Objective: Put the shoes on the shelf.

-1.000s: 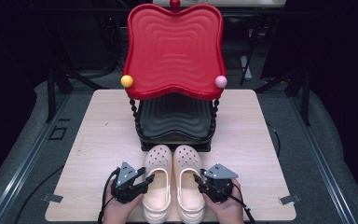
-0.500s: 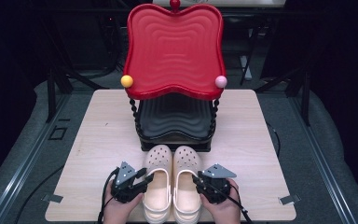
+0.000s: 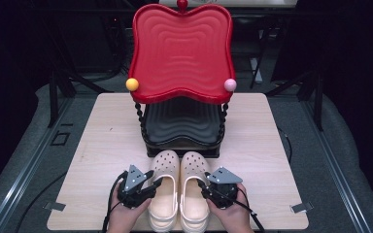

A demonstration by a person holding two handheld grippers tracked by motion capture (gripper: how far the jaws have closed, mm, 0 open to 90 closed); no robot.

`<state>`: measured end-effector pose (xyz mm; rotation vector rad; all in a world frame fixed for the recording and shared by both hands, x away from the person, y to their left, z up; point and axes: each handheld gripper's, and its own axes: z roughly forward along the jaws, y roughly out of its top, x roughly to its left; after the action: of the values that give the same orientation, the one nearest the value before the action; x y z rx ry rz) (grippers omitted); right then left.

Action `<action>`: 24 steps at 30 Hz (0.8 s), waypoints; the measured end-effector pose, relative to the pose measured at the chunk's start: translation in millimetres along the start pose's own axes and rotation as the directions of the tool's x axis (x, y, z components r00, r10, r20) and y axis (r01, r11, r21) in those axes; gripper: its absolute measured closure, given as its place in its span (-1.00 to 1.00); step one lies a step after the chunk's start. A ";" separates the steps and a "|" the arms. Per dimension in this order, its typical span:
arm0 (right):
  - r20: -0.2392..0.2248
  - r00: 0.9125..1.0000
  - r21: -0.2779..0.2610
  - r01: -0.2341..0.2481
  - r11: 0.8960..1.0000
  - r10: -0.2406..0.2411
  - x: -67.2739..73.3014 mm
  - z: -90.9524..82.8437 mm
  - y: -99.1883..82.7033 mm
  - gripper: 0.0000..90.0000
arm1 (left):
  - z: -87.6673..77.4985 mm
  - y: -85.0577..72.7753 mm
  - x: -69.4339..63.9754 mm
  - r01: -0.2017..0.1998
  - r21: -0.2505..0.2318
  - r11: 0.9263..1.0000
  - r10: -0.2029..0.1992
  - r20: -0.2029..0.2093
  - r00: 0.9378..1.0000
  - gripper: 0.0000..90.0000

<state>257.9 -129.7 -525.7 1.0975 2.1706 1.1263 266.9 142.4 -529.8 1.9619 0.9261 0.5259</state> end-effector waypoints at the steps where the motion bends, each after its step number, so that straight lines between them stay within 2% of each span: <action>1: 0.002 1.000 0.009 0.020 1.000 -0.020 0.4 1.1 1.7 0.40 | 1.7 1.1 -1.1 -0.006 0.003 1.000 0.006 0.002 1.000 0.28; 3: 0.003 0.999 0.016 0.053 0.998 -0.053 1.3 4.3 3.5 0.39 | 4.7 2.8 -3.2 -0.029 0.006 1.000 0.029 -0.005 1.000 0.30; 5: -0.005 0.997 0.024 0.082 0.996 -0.082 1.9 8.3 4.3 0.38 | 7.4 3.7 -4.8 -0.034 0.011 0.999 0.034 -0.008 0.999 0.32; 8: 0.007 0.993 0.029 0.120 0.992 -0.120 3.4 12.7 5.9 0.40 | 10.1 3.0 -5.2 -0.049 0.019 0.999 0.049 -0.021 0.999 0.32; 11: 0.004 0.993 0.025 0.117 0.993 -0.117 2.4 13.2 6.8 0.41 | 11.4 0.8 -4.4 -0.051 0.008 0.999 0.051 -0.026 0.998 0.36; 14: 0.011 0.990 0.022 0.143 0.989 -0.143 3.2 13.7 6.4 0.47 | 11.6 0.6 -4.5 -0.056 0.005 0.998 0.056 -0.031 0.998 0.40; 22: 0.080 0.987 0.018 0.141 0.990 -0.142 11.8 11.8 6.0 0.62 | 7.8 -1.0 -5.1 -0.055 0.000 0.998 0.055 -0.041 0.998 0.51; 24: 0.102 0.985 0.014 0.136 0.991 -0.137 11.6 9.3 6.0 0.65 | 5.7 -2.3 -5.4 -0.065 -0.004 0.998 0.064 -0.055 0.996 0.55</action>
<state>260.2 -113.9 -526.3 0.9715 2.1356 0.9803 266.4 135.9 -534.8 1.9859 0.8965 0.6217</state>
